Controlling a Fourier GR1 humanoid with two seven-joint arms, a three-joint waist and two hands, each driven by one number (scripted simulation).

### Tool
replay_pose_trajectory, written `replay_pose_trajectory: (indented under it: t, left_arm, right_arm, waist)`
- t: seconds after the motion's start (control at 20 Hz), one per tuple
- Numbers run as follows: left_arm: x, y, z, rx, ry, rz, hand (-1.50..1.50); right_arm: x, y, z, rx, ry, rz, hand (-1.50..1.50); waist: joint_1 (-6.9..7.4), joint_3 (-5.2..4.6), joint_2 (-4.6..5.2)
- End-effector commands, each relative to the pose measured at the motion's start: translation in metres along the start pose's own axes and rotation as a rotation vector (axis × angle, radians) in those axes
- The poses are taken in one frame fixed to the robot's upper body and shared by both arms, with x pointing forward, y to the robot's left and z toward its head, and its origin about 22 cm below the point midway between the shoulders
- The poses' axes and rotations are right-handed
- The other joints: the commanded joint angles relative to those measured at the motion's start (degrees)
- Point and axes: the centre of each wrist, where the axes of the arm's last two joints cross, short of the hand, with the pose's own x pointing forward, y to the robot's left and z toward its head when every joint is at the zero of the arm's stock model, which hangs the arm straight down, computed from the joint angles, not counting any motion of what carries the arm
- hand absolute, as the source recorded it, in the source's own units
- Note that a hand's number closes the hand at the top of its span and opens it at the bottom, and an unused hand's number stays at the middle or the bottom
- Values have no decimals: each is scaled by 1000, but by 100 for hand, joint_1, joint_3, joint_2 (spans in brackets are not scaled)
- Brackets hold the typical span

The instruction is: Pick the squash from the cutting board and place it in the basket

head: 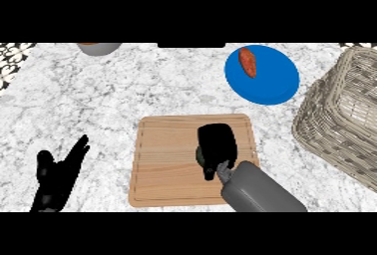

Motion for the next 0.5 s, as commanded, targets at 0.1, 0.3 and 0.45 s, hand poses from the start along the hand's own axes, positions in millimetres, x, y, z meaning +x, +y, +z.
replay_pose_trajectory:
  t: [0.1,0.3,0.45]
  left_arm:
    - [-24,-13,1,-10,101,18,0]
    - [-18,-3,2,14,102,1,0]
    - [-23,-7,3,-9,92,31,0]
  right_arm:
    - [4,-1,-11,9,184,-67,150]
    - [-20,-10,-30,29,535,-259,150]
    - [-10,-25,-32,-76,582,-238,150]
  waist:
    - [-27,-64,60]
    - [-75,-65,59]
    - [16,-66,61]
